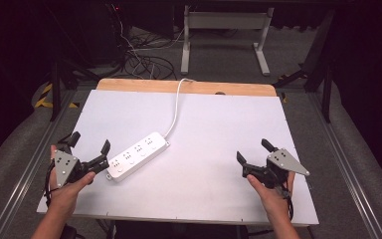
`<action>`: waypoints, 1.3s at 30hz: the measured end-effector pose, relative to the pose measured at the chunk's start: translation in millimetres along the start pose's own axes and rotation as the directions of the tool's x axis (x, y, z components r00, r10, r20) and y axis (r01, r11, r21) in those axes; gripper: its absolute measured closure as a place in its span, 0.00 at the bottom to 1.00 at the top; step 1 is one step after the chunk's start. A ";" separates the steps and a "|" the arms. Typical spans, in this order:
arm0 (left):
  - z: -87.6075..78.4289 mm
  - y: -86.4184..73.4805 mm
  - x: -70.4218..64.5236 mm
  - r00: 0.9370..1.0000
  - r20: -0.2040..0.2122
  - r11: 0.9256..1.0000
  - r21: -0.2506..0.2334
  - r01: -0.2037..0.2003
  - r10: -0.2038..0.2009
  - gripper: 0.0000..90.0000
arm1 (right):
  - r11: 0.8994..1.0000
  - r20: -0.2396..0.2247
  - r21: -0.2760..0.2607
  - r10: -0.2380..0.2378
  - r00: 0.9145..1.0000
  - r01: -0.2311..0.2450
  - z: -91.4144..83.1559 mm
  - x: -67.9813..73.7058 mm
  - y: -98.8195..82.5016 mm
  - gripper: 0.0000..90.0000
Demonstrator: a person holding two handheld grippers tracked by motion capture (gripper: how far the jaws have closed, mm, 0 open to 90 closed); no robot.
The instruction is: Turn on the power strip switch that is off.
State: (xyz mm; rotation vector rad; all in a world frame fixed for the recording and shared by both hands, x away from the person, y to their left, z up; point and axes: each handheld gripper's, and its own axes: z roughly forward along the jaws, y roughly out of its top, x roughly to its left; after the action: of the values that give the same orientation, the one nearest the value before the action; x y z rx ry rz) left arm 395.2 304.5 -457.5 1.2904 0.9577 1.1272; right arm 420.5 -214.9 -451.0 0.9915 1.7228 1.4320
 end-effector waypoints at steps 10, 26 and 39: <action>1.4 -0.4 -0.4 1.000 -0.002 1.000 0.000 -0.001 0.001 0.07 | 1.000 0.002 0.001 0.000 1.000 0.000 -0.9 -0.1 -0.5 0.07; 1.7 0.4 -1.3 1.000 0.010 1.000 0.006 0.006 -0.006 0.14 | 1.000 -0.001 -0.001 0.005 1.000 -0.005 -1.1 -0.4 -0.6 0.07; -2.3 2.8 -7.2 0.996 0.069 0.998 0.008 0.057 -0.058 0.59 | 1.000 -0.009 -0.003 0.015 1.000 -0.015 -3.3 -1.3 -1.1 0.09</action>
State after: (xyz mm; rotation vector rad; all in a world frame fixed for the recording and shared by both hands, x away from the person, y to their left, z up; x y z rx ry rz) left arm 391.2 297.9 -455.5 1.2906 0.9416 1.0297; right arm 418.1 -217.7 -451.5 0.9992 1.7223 1.4509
